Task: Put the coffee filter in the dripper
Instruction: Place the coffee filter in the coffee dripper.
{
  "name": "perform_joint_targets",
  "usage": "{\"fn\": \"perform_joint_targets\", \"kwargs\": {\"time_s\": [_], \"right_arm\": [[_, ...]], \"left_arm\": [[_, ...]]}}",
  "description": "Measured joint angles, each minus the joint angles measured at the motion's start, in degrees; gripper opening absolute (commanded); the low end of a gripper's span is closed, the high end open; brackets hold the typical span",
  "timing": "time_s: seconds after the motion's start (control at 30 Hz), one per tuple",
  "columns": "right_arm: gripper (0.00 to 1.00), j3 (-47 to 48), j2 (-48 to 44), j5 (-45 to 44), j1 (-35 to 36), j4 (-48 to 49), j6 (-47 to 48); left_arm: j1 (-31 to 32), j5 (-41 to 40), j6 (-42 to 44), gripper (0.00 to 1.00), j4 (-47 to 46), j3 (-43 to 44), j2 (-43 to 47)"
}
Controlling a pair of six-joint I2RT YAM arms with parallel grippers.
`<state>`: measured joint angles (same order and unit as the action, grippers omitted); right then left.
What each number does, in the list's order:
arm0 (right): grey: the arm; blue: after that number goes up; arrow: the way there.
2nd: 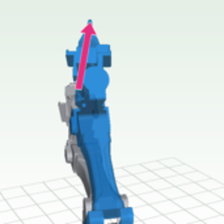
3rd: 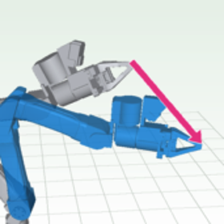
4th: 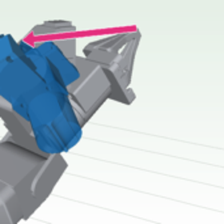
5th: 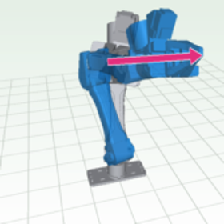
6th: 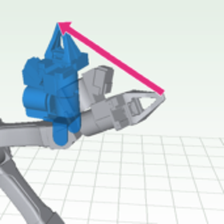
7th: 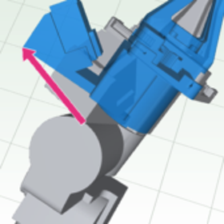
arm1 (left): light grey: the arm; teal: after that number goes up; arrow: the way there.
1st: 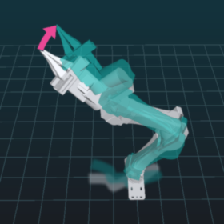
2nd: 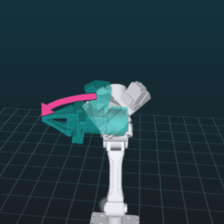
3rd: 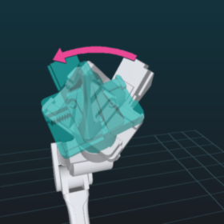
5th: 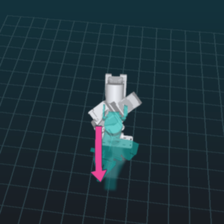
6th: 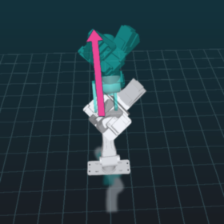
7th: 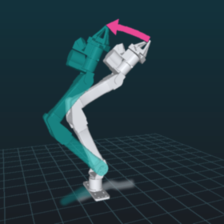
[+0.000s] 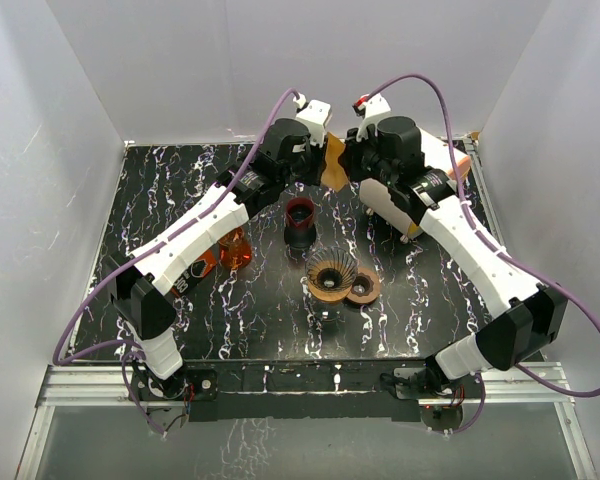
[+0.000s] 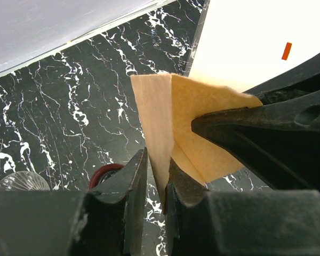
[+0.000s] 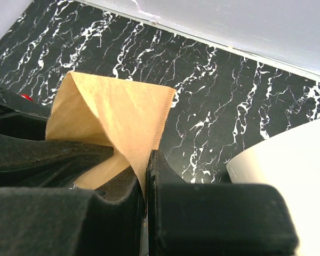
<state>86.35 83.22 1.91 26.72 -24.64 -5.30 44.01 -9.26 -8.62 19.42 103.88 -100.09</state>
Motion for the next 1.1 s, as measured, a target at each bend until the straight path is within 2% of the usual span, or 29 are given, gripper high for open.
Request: {"fn": "perform_joint_targets", "kwargs": {"time_s": [0.17, 0.57, 0.73, 0.83, 0.9, 0.97, 1.1], "right_arm": [[0.00, 0.0, -0.5, 1.0, -0.5, 0.7, -0.9], [0.00, -1.9, -1.4, 2.3, -2.1, 1.2, -2.7], [0.00, -2.8, -2.1, 4.0, -2.5, 2.2, -3.9], [0.00, -3.8, -2.8, 5.3, -2.8, 2.6, -4.3], [0.00, -4.5, -3.0, 6.1, -2.8, 3.0, -4.6], [0.05, -5.4, -3.3, 7.1, -2.9, 3.7, -4.9], [0.24, -7.1, -3.8, 10.1, -3.1, 4.3, -5.4]], "left_arm": [[0.0, 0.4, -0.2, 0.26, 0.0, 0.0, 0.0], [0.0, 0.8, -0.3, 0.25, -0.6, -1.6, 0.0], [0.0, 1.2, -0.5, 0.13, -1.0, -1.6, 0.0], [0.0, 1.5, -0.5, 0.00, -1.1, -1.6, 0.0], [0.0, 1.8, -0.3, 0.00, -1.2, -1.6, 0.0], [0.0, 2.0, -0.1, 0.00, -1.2, -1.6, 0.0], [0.0, 2.7, 0.7, 0.00, -1.2, -1.6, 0.0]]}}
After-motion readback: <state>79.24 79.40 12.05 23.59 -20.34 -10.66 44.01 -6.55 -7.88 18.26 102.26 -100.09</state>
